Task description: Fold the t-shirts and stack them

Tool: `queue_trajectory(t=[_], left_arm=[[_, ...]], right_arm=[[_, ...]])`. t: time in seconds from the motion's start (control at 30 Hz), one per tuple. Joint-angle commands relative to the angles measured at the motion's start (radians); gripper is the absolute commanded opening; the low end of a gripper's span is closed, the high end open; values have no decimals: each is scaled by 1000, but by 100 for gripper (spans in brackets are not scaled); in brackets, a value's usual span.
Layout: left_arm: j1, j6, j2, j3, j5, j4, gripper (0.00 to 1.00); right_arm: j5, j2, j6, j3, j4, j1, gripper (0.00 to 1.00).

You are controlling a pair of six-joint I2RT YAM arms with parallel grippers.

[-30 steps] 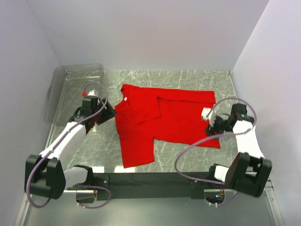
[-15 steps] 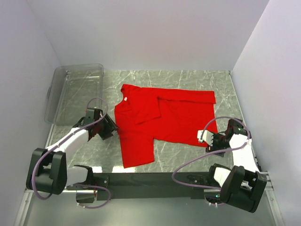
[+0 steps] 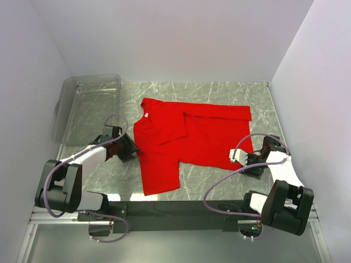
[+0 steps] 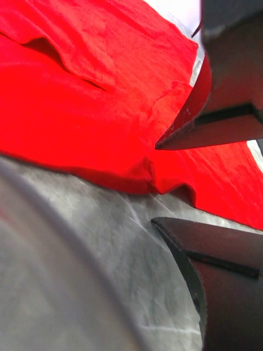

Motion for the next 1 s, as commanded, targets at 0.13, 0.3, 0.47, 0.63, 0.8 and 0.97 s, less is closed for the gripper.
queue_trajectory(t=[0.13,0.3,0.47,0.63,0.8,0.97], left_arm=[[-7,-9,63,33,29,49,54],[-13,16,37,37,19,8,54],[-13,26,21,8,36,0,53],[-13,40,-31,-13,37,-25,54],[-13,33,-43,-29,65,3,53],[-13,13,19,-23,74,66,47]], right_arm=[[-28,15,48,13,24,7,59],[-31,20,40,18,15,7,57],[-50,38,38,35,8,7,56],[-49,55,46,42,15,7,54],[-51,55,51,41,17,7,51],[-54,49,55,35,17,7,48]])
